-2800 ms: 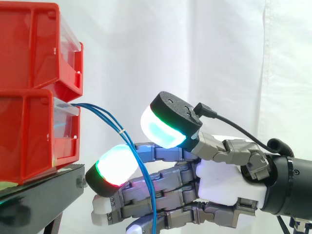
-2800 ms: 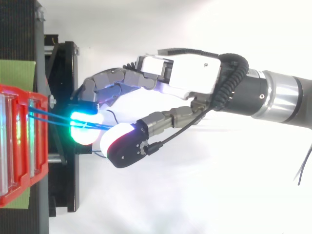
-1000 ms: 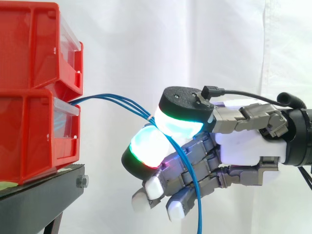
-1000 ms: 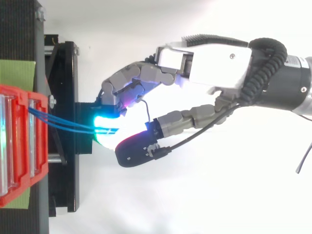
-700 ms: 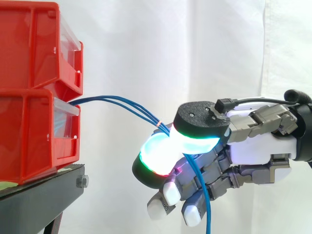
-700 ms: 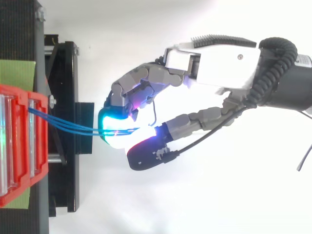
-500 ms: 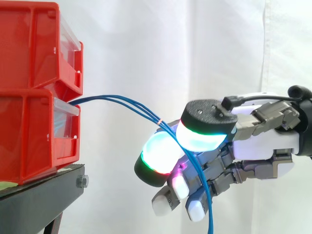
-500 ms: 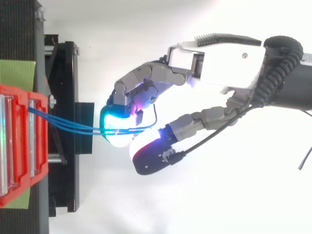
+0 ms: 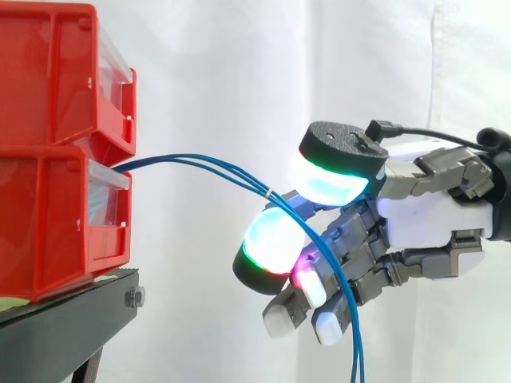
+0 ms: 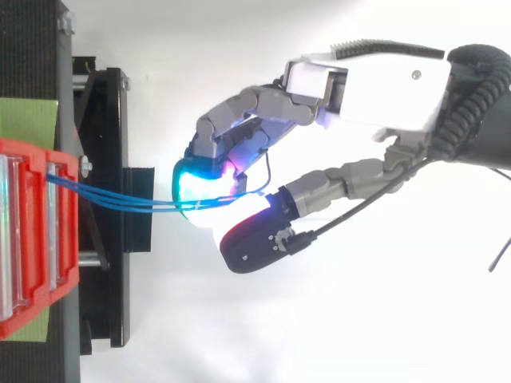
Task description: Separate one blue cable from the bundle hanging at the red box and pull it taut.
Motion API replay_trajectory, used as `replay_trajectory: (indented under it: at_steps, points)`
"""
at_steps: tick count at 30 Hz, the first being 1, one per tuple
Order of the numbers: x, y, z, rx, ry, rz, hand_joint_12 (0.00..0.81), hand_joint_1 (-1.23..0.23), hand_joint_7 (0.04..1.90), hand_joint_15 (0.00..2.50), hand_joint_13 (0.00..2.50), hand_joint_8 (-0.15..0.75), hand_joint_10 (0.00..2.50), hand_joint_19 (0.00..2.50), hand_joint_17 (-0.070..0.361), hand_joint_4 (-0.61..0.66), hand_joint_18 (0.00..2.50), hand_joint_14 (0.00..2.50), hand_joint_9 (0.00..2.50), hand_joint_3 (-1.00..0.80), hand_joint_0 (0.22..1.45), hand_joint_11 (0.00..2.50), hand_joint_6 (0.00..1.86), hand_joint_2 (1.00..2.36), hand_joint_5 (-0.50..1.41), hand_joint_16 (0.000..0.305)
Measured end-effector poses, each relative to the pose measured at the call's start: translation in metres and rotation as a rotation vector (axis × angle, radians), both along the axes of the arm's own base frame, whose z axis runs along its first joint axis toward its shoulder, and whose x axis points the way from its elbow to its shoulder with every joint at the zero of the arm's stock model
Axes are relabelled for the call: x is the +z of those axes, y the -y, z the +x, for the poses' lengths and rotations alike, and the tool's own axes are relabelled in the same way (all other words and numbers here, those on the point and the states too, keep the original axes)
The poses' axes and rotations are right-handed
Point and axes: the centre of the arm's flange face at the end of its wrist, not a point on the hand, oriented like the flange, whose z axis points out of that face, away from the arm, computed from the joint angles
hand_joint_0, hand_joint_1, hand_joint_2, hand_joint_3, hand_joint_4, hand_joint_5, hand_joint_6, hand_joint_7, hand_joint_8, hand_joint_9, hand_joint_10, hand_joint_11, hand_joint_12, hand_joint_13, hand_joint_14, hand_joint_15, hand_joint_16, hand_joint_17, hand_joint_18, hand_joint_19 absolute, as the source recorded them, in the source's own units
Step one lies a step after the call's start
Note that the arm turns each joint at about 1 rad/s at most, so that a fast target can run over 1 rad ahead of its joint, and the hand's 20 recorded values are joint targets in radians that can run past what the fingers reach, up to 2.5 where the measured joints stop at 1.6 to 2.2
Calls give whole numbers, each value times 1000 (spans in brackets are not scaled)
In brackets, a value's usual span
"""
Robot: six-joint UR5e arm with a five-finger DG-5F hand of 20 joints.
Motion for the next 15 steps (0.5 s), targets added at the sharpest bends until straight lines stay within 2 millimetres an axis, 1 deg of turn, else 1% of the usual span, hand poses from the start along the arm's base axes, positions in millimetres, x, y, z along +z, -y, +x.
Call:
replay_trajectory:
  at_steps: [3, 5, 8, 10, 12, 13, 15]
  points:
    - [5, 1, -1, -2, 7, 0, 337, -602, 984, 372, 700, 326, 23, 597, 104, 147, 683, 15, 907, -321, 631, 807, 867, 1017, -197, 46]
    - [9, 2, -2, -5, 8, 0, 337, -631, 998, 374, 700, 324, 24, 598, 105, 140, 685, 15, 907, -232, 620, 819, 885, 1023, -200, 47]
    - [13, 3, -4, -10, 5, -2, 339, -648, 1018, 367, 700, 328, 24, 607, 105, 129, 684, 15, 909, -169, 617, 819, 904, 1025, -201, 47]
    - [14, 4, -5, -14, 1, -3, 341, -654, 1031, 370, 699, 328, 24, 597, 105, 118, 685, 15, 908, -158, 622, 838, 908, 1026, -202, 47]
    - [15, 4, -6, -16, -2, -3, 340, -675, 997, 375, 692, 328, 24, 597, 106, 105, 685, 16, 903, -174, 633, 839, 915, 1025, -208, 47]
    - [15, 4, -6, -16, -3, -4, 340, -710, 997, 374, 688, 322, 25, 596, 106, 100, 685, 16, 890, -203, 650, 843, 916, 1025, -210, 47]
    - [15, 4, -6, -17, -4, -4, 339, -729, 993, 372, 685, 319, 24, 596, 106, 79, 685, 15, 885, -256, 671, 850, 916, 1021, -214, 47]
